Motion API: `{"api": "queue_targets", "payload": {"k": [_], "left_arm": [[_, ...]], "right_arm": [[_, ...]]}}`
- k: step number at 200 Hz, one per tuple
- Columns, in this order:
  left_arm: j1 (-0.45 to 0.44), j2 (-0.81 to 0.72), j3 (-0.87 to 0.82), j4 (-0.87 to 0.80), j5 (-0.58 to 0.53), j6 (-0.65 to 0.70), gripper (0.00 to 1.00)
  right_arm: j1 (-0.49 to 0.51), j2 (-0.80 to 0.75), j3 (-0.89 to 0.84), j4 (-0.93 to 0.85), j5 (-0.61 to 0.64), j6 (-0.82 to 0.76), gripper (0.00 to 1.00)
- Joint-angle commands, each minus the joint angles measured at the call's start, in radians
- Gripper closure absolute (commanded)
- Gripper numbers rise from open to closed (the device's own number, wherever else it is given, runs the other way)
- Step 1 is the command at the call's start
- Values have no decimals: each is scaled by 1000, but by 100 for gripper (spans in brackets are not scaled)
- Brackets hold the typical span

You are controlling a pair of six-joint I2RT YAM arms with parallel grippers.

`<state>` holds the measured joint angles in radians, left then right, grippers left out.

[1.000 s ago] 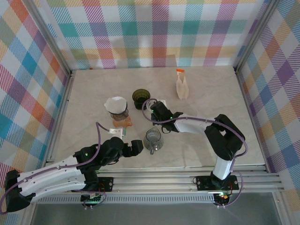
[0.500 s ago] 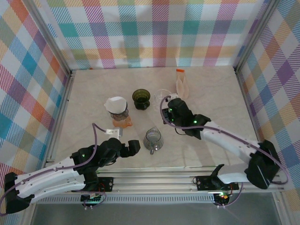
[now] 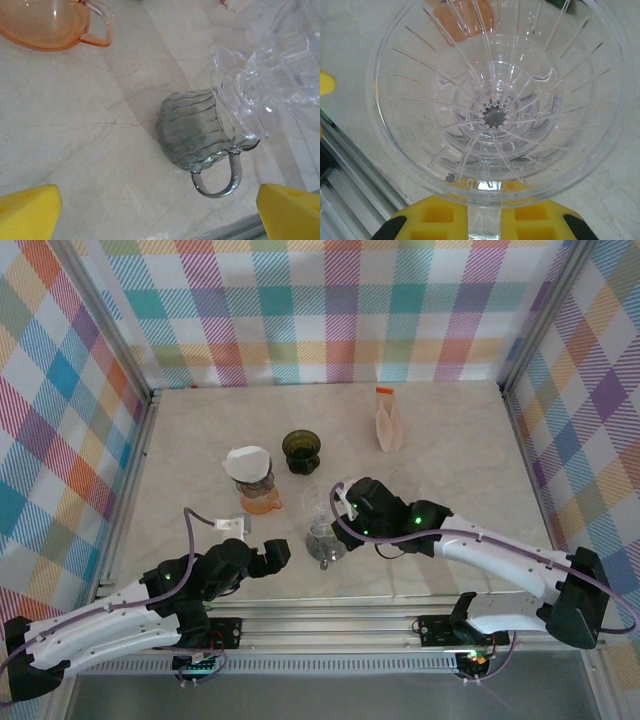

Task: Place the coffee filter in the dripper

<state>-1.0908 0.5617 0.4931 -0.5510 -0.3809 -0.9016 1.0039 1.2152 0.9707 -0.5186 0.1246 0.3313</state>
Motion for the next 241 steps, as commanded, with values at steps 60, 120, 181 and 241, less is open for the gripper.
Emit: {"api": "queue_targets", "payload": {"k": [60,120,181,241], "left_arm": [[-8,-33,-31,-28,-28,-23,0],[-8,-33,-41,-21,-30,-26,0],[-8,-34,-44,-17,-26,-29,0],[-7,-36,-46,-21,-25,-33,0]], "right_arm": [[47,-21,-9,-35,88,12,86],[99,-23,-10,-67,132,29,87],[112,-38,-28,-89,161,50,86],[117,-25,-40,-65,122,73,83]]}}
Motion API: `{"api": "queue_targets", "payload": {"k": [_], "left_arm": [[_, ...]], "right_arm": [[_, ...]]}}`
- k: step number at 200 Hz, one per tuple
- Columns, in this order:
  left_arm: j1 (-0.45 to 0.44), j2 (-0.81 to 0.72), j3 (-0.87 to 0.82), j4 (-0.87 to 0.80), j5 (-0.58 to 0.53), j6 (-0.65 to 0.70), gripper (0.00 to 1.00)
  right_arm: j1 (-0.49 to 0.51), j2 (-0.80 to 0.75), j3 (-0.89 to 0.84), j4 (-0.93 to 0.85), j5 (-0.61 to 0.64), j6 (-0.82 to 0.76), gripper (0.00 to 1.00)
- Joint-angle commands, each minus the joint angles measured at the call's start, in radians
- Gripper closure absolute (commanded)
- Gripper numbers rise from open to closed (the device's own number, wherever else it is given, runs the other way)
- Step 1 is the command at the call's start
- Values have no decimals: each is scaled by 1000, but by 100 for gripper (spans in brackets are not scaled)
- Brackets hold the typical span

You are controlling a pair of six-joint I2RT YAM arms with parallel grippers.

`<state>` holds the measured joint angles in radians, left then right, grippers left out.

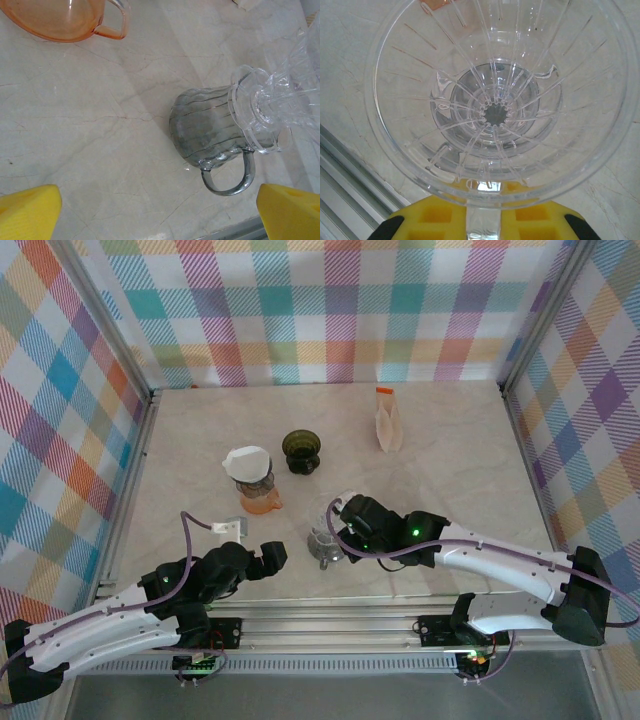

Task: Place the coffee filter in the dripper

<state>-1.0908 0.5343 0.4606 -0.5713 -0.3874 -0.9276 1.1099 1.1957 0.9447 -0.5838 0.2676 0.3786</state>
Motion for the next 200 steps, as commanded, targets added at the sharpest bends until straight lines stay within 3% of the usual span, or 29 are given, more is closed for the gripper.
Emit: {"api": "queue_targets", "payload": {"k": [1,44,104,137,157,200], "left_arm": [[-8,-8,-14,-1,-19,-7,0],[-8,-17,-17,8,-10,-10,0],[-8,-17,-14,18,-14,-5,0],[-8,-17,-10,36,-22,13,0],[-8,-14,-9,49,-27,23,0],[-8,26,13,61,-38,64,0]], "right_arm": [[12,-6,-15,0,-21,26,82],[11,-38,-33,7,-10,52,39],[12,-102,-22,18,4,58,22],[9,-150,-8,8,91,59,21],[-34,-162,25,0,116,33,26],[-337,-96,113,28,-44,-38,37]]}}
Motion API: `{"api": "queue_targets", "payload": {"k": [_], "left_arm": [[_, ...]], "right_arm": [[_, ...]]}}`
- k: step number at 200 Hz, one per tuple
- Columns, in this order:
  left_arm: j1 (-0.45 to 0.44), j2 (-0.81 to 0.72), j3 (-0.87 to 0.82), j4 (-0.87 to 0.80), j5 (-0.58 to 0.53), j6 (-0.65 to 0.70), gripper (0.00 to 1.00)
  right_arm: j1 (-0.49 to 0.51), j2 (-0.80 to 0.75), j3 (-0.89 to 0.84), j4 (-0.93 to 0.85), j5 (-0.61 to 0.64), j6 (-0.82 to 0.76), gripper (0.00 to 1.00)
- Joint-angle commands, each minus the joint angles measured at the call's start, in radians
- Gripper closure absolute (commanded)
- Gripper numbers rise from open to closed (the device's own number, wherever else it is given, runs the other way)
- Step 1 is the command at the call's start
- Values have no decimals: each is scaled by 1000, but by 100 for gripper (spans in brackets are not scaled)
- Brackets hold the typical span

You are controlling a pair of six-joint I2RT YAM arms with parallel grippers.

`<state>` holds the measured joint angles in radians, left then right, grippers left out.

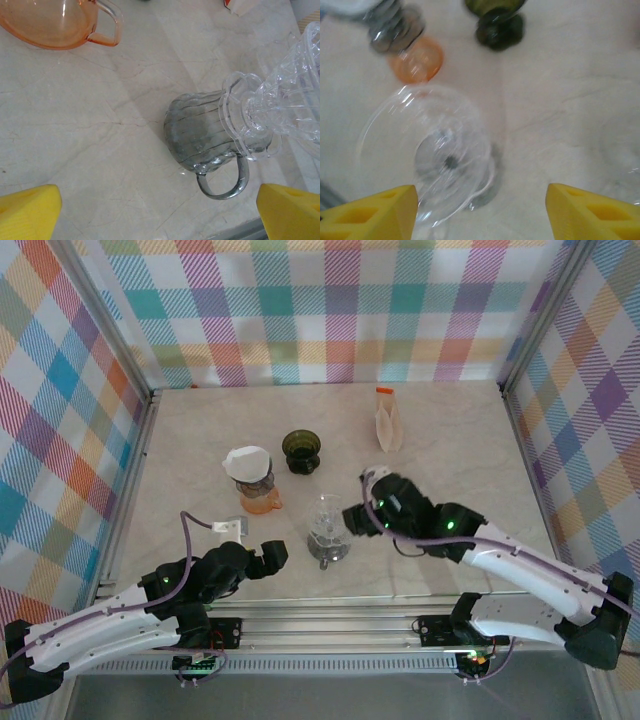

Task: Place the coffee filter in the dripper

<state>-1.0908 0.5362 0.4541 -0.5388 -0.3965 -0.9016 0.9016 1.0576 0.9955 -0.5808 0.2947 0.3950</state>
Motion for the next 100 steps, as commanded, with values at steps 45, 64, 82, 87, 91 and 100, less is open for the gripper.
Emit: {"api": "queue_targets", "payload": {"k": [45,64,82,87,91,100], "left_arm": [[-8,85,29,71,-9,64,0],[-8,111,42,82,3,85,0],[-8,134,55,81,6,103,0],[-8,140,57,81,5,110,0],[-8,144,59,83,6,113,0],[-8,153,63,84,1,122,0]], "right_arm": [[-391,294,205,63,-127,-104,56],[-440,431,279,64,-93,-132,60],[-457,548,361,65,-61,-172,62],[-459,579,386,63,-38,-185,63],[-462,603,407,60,-22,-196,64],[-473,657,457,50,-1,-213,66]]}}
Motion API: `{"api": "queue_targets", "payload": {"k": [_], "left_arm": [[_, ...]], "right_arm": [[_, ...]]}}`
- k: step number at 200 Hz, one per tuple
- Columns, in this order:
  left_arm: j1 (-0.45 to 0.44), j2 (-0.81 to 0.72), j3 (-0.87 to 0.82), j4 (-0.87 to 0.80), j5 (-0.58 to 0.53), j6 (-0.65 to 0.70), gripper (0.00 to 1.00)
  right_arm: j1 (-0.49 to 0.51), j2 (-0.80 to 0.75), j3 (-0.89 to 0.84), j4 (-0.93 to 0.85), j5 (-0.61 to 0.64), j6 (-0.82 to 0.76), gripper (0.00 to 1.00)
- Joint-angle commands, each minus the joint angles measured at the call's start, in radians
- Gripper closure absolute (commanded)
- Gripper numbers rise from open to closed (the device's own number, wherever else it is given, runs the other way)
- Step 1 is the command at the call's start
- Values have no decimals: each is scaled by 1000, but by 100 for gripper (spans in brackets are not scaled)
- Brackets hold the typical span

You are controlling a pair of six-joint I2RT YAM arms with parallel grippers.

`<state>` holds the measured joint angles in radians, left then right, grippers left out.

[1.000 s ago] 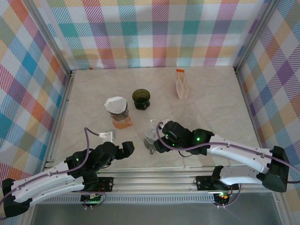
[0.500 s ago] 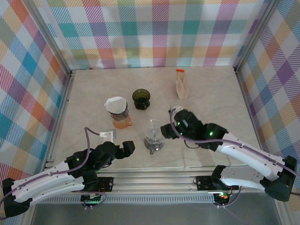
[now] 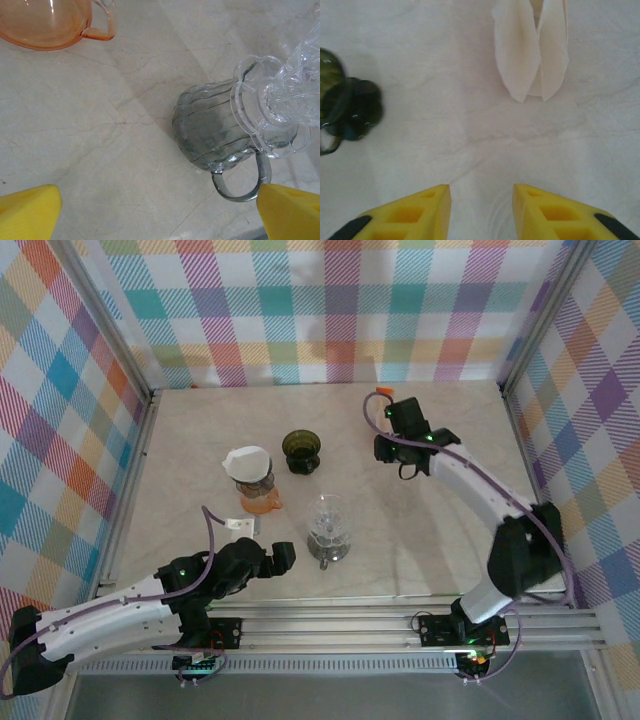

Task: Place the coffee filter in the dripper

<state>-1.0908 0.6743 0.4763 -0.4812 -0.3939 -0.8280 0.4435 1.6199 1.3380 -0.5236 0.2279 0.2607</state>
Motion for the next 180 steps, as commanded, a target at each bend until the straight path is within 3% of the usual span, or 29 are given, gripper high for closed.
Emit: {"api": "queue_targets", "payload": {"k": [1,85,137,180], "left_arm": [[-8,15,41,26,-3,48,0],[-8,104,73,54,-30,114,0],[-7,146,80,79,-37,130,0],[-6,157,83,82,-31,130,0]], "right_arm": [[-16,101,121,-10,68,-79,66],[-96,464,486,-106,146,-124,74],[-101,517,530,-104,152,-141,74],[-100,473,489,-53,131,-144,74]]}}
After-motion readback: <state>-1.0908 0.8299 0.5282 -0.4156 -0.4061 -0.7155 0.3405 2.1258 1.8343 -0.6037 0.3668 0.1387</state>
